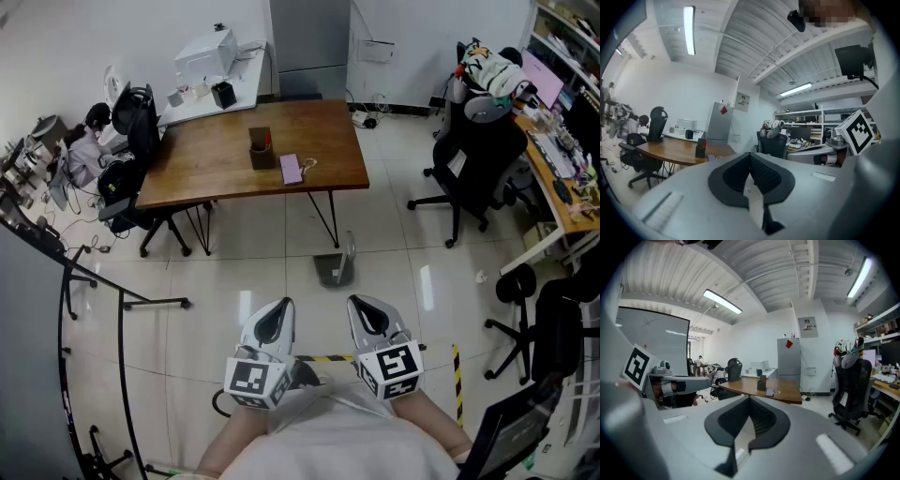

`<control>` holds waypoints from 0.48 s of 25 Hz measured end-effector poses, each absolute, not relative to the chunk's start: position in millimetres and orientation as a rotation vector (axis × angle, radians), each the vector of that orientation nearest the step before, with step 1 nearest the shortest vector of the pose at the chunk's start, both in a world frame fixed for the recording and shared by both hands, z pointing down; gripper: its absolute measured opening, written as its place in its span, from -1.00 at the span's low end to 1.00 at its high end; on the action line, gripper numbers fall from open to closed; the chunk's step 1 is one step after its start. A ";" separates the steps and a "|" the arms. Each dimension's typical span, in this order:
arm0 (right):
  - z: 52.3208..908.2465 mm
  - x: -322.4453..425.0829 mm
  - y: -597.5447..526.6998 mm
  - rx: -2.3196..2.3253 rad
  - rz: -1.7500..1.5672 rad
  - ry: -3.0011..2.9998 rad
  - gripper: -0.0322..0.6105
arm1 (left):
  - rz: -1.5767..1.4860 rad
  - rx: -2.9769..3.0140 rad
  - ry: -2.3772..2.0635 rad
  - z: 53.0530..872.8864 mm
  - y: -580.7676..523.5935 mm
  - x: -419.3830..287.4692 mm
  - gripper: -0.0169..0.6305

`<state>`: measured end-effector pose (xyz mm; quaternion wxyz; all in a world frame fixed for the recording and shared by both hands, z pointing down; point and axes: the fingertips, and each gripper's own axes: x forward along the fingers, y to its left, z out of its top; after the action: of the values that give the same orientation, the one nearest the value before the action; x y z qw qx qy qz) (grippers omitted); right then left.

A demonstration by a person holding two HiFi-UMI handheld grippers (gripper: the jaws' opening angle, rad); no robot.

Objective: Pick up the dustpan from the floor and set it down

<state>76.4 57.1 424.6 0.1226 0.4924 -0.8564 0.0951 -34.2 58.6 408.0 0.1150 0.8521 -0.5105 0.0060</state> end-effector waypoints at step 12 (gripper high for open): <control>444.3 89.7 -42.5 1.483 0.332 -2.427 -0.89 | 0.031 2.447 -1.516 427.5 -36.4 -53.4 -0.91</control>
<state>89.7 -42.5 444.3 0.1384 0.5129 -0.8394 0.1147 -53.4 -36.4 427.5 0.1311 0.8426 -0.5222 0.0108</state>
